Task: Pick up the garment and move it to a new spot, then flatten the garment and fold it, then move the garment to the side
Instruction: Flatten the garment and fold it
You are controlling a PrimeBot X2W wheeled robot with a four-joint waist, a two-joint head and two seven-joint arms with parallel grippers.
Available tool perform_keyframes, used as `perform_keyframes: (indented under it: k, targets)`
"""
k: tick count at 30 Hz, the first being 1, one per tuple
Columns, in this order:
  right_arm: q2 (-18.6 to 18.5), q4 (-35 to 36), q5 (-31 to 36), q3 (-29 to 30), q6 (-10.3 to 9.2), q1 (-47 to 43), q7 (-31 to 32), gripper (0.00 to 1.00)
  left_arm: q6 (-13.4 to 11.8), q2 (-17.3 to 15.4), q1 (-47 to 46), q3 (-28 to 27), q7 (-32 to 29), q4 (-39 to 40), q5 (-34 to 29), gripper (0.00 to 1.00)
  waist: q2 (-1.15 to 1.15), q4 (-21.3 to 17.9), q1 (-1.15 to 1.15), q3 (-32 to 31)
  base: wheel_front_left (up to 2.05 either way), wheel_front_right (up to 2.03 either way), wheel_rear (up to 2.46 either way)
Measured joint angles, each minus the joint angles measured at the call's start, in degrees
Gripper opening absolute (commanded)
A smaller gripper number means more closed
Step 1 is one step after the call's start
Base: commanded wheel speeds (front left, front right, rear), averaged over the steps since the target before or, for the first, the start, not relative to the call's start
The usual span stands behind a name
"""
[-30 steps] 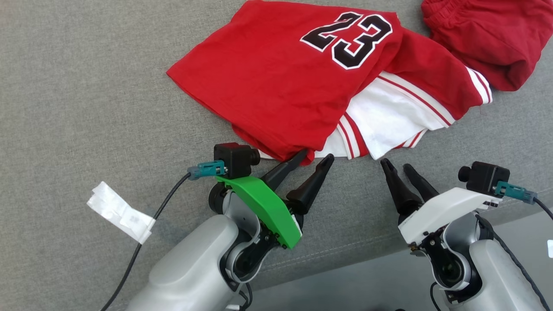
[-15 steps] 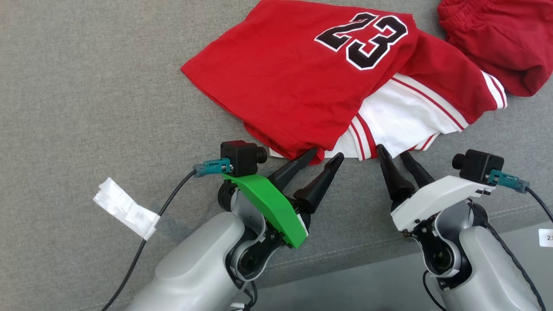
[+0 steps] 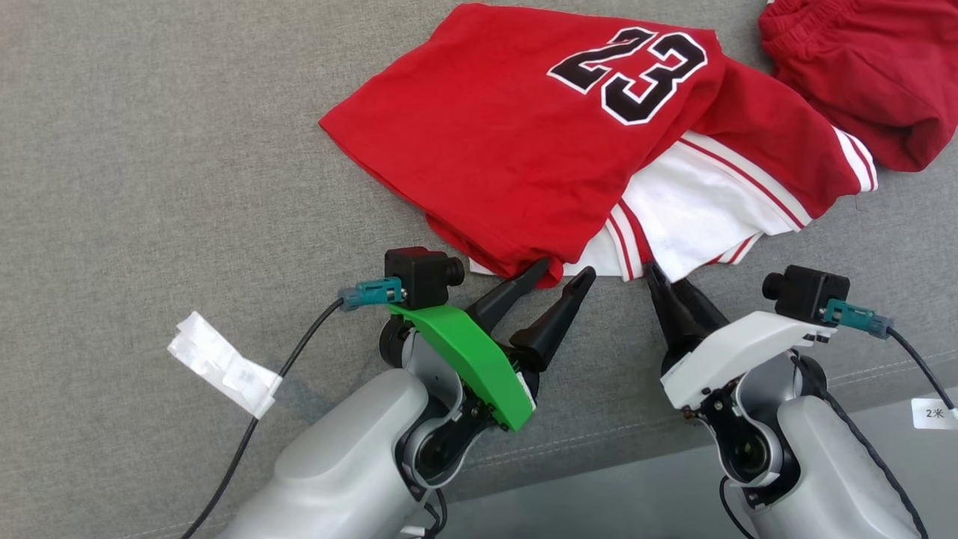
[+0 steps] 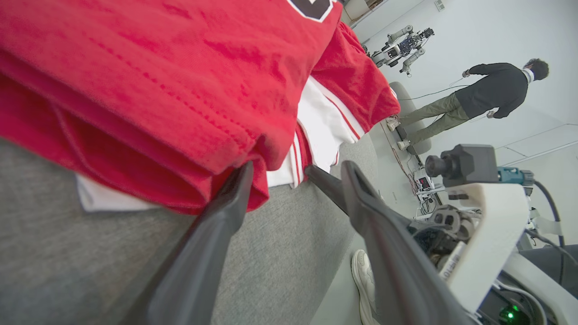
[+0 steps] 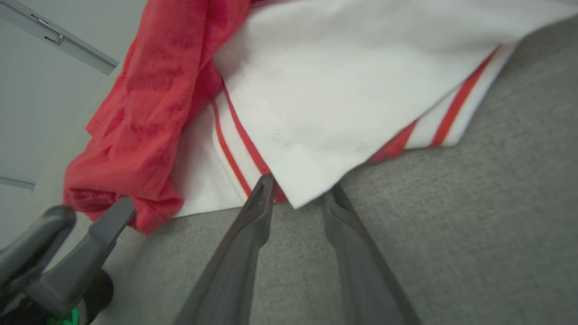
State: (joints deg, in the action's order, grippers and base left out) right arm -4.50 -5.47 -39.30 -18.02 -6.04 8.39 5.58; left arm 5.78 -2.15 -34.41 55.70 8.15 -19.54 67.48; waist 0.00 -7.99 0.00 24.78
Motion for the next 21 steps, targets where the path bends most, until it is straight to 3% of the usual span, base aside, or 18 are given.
perform_keyframes:
  k: [2, 6, 13, 14, 15, 17, 19, 20, 21]
  targets:
    - [0.23, -0.34, -0.03, -0.43, 0.15, 0.0, 0.0, 0.33, 0.01, 0.01, -0.05, 0.13, 0.33, -0.2, 0.14, 1.0, 0.0, -0.04, 0.0, -0.13, 0.0, 0.0, 0.0]
    - [0.46, -0.79, -0.07, -0.8, 0.24, 0.0, 0.01, 0.02, 0.01, 0.01, -0.27, 0.42, 0.48, -0.56, 0.42, 1.0, 0.0, -0.17, 0.0, -0.35, 0.0, 0.0, 0.0]
    - [0.59, -0.99, -0.1, -0.57, 0.46, 0.0, -0.09, 0.0, 0.01, 0.0, -0.92, 1.15, 1.07, -1.19, 2.02, 1.0, 0.0, -0.39, 0.0, -0.56, 0.0, 0.0, 0.0]
    - [0.65, -1.03, -0.11, -0.52, 0.46, 0.0, -0.3, 0.03, 0.01, 0.0, -0.94, 1.24, 1.08, -1.27, 2.03, 1.0, 0.0, -0.4, 0.0, -0.57, 0.0, 0.0, 0.0]
    - [0.69, -1.11, -0.15, -0.51, 0.46, 0.0, -0.42, 0.12, 0.01, 0.0, -0.98, 1.34, 1.38, -1.37, 2.18, 1.0, 0.0, -0.41, 0.0, -0.59, 0.0, 0.0, 0.0]
    - [0.74, -1.13, -0.25, -0.42, 0.46, 0.01, -0.52, 0.15, 0.0, 0.0, -1.1, 1.52, 1.57, -1.57, 2.36, 1.0, 0.0, -0.45, 0.0, -0.58, 0.0, 0.0, 0.0]
    - [0.75, -1.2, -0.54, -0.12, 0.45, 0.01, -0.87, 0.44, 0.0, 0.0, -1.26, 1.77, 1.58, -1.74, 2.44, 1.0, 0.0, -0.47, 0.0, -0.6, 0.0, 0.0, 0.0]
    - [0.76, -1.22, -0.56, 0.08, 0.45, 0.01, -1.02, 0.5, 0.0, 0.0, -1.39, 1.89, 1.58, -1.83, 2.44, 1.0, 0.0, -0.48, 0.0, -0.61, 0.0, 0.0, 0.0]
    - [0.77, -1.22, -0.59, 0.29, 0.45, 0.01, -1.11, 0.68, 0.0, 0.0, -1.45, 1.96, 1.7, -1.9, 2.47, 1.0, 0.0, -0.49, 0.0, -0.63, 0.0, 0.0, 0.0]
